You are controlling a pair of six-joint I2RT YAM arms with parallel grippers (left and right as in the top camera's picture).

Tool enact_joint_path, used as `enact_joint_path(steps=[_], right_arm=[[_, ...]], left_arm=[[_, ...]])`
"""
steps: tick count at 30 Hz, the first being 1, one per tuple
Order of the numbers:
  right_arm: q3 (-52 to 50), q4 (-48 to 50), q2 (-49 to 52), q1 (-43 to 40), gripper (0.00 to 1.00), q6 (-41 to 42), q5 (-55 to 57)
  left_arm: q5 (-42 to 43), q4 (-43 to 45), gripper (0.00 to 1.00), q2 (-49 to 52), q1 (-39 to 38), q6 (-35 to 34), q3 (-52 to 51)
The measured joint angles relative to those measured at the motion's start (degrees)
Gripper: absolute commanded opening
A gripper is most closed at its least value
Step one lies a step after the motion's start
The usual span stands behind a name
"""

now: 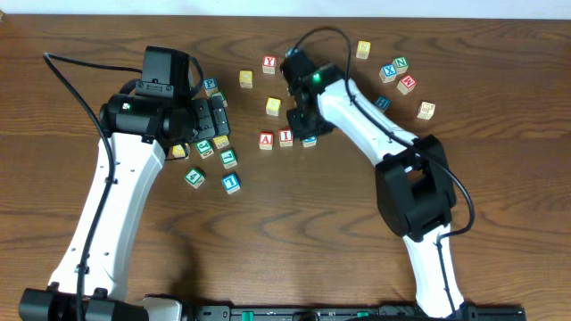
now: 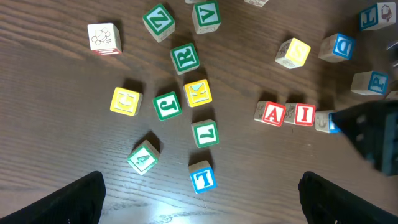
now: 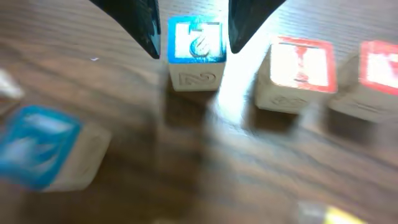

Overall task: Spell out AI2
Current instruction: 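Carry the 2 block right of the I block and lower it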

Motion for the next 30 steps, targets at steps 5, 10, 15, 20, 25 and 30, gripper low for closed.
enact_joint_path(steps=[5,10,15,20,25,30], right_arm=[[9.0,-5.3,0.0,-1.3,0.39,-0.2,0.1],[12.5,-10.6,0.0,-1.8,0.38,0.2,0.1],[12.5,-14.2,0.0,-2.2,0.35,1.9,-1.0],[12.4,-14.8,0.0,-3.4,0.36,1.9,-2.5],[9.0,-13.0,0.0,-3.8,0.33,1.7,-2.5],[4.5,-9.8,0.0,-3.8,0.30,1.6,-2.5]], left_arm=[[0.0,0.0,0.98,0.0,0.0,0.0,0.0],[0.0,0.0,0.98,0.0,0.0,0.0,0.0],[0.0,0.0,0.98,0.0,0.0,0.0,0.0],[0.7,0.0,0.98,0.0,0.0,-0.2,0.0],[1.3,0.1,0.56,0.0,0.0,-1.6,0.0],[1.7,0.1,0.20,1.2,0.0,-6.3,0.0]])
